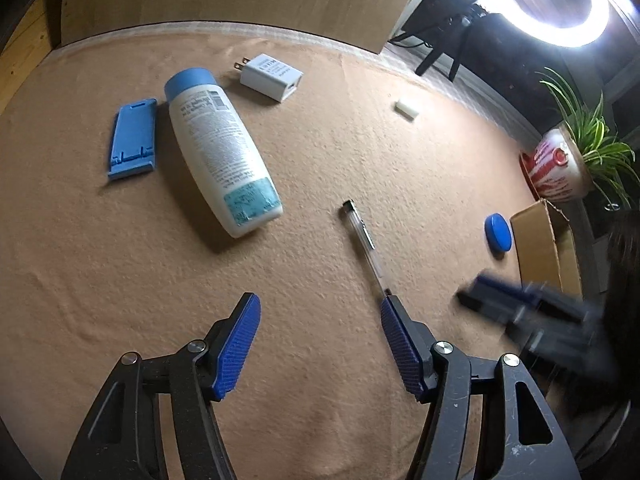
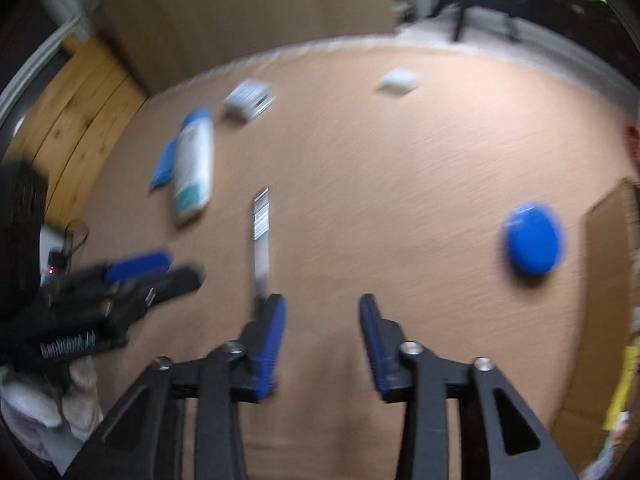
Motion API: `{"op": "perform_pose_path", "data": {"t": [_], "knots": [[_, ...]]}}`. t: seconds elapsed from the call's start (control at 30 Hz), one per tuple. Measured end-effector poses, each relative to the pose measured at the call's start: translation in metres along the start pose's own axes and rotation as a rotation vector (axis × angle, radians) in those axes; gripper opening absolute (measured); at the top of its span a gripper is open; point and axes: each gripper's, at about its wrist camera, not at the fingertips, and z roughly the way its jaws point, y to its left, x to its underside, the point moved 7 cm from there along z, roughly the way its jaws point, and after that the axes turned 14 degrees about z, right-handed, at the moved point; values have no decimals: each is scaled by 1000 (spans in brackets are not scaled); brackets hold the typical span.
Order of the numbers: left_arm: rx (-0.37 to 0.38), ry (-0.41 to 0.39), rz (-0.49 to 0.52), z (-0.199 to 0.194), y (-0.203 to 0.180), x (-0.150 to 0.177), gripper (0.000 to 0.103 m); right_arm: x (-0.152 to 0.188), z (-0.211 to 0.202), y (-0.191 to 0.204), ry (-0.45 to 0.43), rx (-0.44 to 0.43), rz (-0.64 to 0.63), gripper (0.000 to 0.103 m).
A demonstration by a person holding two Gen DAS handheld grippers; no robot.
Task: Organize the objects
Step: 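Grasp the clear pen with the left tool while the right tool approaches the blue lid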
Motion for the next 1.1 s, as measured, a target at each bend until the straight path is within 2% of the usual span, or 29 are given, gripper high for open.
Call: {"op": "perform_pose_path", "data": {"t": [0.13,0.2,0.33,0.57,0.73,0.93,1.1], "knots": [[10,-4,12,-2,-7,0,66,-37,-8,-39,-53,107,54,43],[10,-5,13,-3,-8,1,66,-50,-5,-61,-30,161,59,49],[10,-5,11,-3,-8,2,66,-67,4,-87,23,156,132,49],[21,-4,18,-2,-12,2,66,-86,13,-83,2,202,141,50],[22,-4,22,-3,-13,2,66,-87,25,-83,64,269,96,50],[27,-8,21,-5,-11,4,66,-87,8,-60,63,232,28,51],[33,-11,22,-6,-13,3,66,-88,23,-63,116,274,8,51]]}}
